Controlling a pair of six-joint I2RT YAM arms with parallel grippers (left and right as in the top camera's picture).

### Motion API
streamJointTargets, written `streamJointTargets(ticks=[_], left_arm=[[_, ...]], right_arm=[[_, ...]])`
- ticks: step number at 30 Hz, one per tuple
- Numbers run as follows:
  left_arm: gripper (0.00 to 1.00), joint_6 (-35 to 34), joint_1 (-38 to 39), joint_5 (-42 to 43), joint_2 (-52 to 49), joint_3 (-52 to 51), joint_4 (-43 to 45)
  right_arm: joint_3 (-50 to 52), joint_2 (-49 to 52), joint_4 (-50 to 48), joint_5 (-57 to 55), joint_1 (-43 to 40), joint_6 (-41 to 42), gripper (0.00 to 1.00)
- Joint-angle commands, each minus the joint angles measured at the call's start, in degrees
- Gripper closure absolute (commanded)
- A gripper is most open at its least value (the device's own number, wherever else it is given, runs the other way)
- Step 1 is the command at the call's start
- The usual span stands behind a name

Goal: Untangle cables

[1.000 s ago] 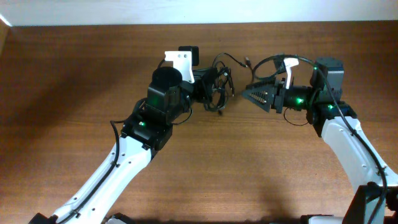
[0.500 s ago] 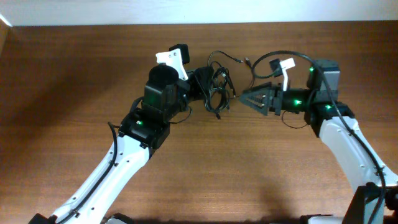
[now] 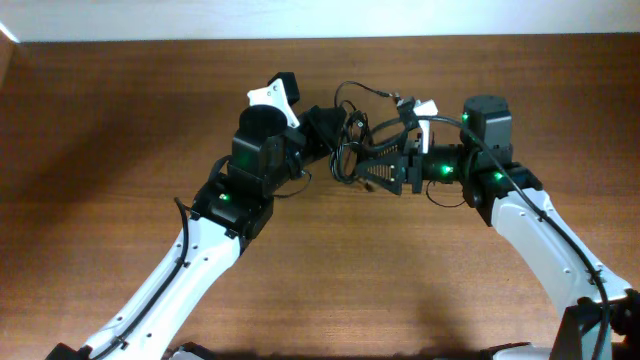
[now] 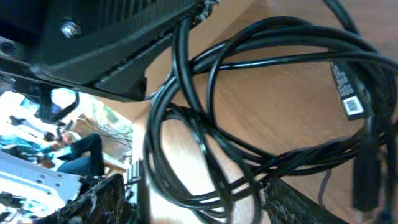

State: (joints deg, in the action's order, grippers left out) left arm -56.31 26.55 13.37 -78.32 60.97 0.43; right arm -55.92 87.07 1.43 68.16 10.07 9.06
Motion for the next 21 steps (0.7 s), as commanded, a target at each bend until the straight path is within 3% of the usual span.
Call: streamJointTargets(ticks=[1,6,7,8,10,11,15,21], left_arm=[[1.0,-1.6,-0.07,3.04,1.03,0.7,1.05],[1.0,-5.44,0.17,4.94,1.03,0.7,2.56],[1.0,-5.55,0.48,4.92,1.03,0.7,2.67],[1.0,-5.84,0.57,5.09,1.03,0.7,2.67],[1.0,-5.81,0.57,5.07,1.03,0.7,2.51],[1.0,-5.77,0.57,4.87,1.03,0.7,2.51],[1.0,-5.75,0.5,-0.15,1.03,0.7,-2.73],[1.0,-5.77,0.5,-15.19,1.03,0.7,-15.13]], right_arm=[[-0.24,0.26,0.09,-4.74,0.48,-2.49,0.29],[-0.24,0.33,0.09,-8.17,0.48,-2.91,0.41],[-0.24,0.33,0.09,-9.09,0.48,-2.91,0.47],[-0.24,0.37,0.09,-9.68,0.48,-2.91,0.55],[-0.24,0.37,0.09,-9.94,0.48,-2.86,0.89],[-0.24,0.37,0.09,-9.73,0.48,-2.84,0.96],[-0.24,0.35,0.04,-4.39,0.35,-2.82,0.96],[-0.26,0.28,-0.2,8.52,-4.81,-2.62,0.96]])
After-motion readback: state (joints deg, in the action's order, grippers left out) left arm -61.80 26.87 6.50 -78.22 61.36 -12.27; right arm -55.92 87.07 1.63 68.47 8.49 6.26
